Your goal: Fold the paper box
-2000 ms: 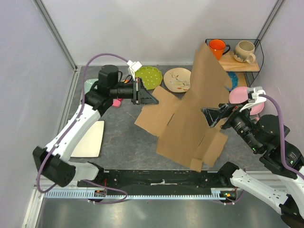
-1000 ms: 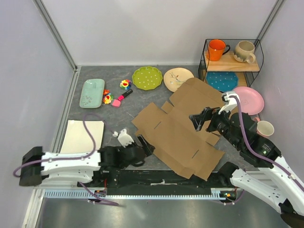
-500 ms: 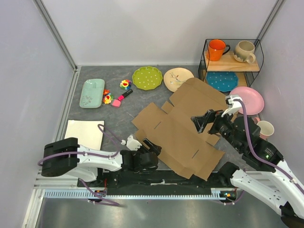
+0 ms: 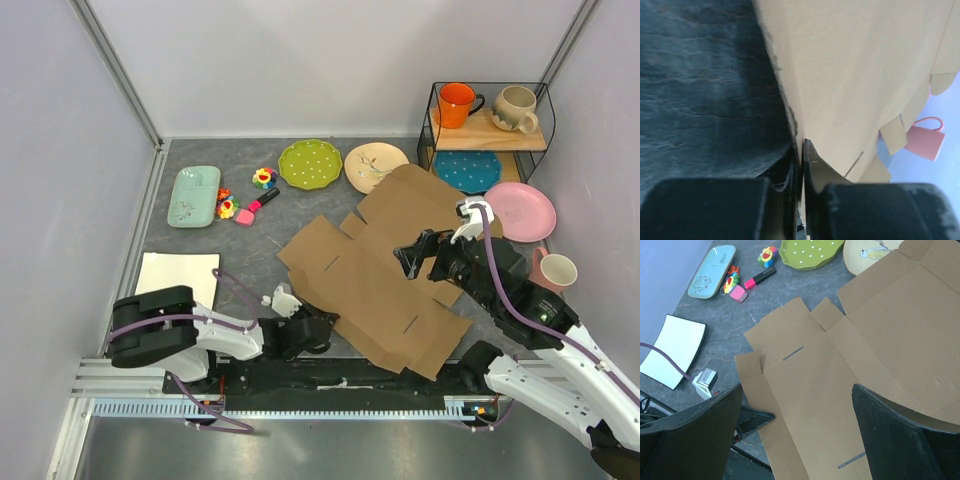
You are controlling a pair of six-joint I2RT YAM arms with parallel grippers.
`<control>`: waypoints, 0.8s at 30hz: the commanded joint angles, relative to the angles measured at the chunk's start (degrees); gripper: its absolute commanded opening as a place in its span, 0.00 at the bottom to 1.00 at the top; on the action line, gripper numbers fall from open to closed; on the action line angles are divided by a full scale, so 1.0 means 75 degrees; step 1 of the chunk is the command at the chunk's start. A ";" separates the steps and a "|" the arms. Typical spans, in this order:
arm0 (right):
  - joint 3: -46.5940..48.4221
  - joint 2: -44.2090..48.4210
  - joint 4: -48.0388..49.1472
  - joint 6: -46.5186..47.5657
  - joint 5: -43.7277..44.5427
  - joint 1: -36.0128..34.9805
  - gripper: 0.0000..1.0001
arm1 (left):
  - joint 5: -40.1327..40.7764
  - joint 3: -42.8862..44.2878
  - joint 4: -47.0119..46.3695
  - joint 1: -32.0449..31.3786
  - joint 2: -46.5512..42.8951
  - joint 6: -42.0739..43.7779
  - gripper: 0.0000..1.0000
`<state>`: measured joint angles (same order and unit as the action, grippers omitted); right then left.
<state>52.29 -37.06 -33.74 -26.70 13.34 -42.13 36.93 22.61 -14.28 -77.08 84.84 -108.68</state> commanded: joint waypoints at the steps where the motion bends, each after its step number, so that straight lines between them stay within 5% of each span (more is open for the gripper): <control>1: 0.0070 -0.0028 0.0291 0.0056 -0.0021 0.0016 0.98 | -0.0002 -0.0051 0.0106 0.0222 -0.0668 0.1282 0.02; 7: 0.1040 -0.0074 -0.0013 0.0243 0.0084 0.0016 0.98 | 0.0560 0.1378 0.2627 0.0445 -0.3372 0.4397 0.02; 13: 0.2014 -0.0215 -0.0294 0.0407 0.0014 0.0016 0.98 | -0.0444 0.2959 0.3216 0.1217 -0.4631 0.7433 0.02; 16: 0.2505 -0.0367 -0.0481 0.0513 -0.0453 0.0016 0.98 | -0.1802 0.3769 0.3626 0.1966 -0.4726 0.8314 0.02; 21: 0.3187 -0.0590 -0.0600 0.0525 -0.1204 0.0016 0.98 | -0.5621 0.4728 0.3616 0.3664 -0.4340 0.8772 0.02; 24: 0.3305 -0.0579 -0.0588 0.0431 -0.1275 0.0016 0.98 | -0.7100 0.5617 0.3651 0.3867 -0.3651 0.8948 0.02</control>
<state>74.35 -41.12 -37.41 -23.55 6.92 -42.13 6.55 56.07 12.43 -50.37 52.07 -48.90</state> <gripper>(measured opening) 0.982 0.039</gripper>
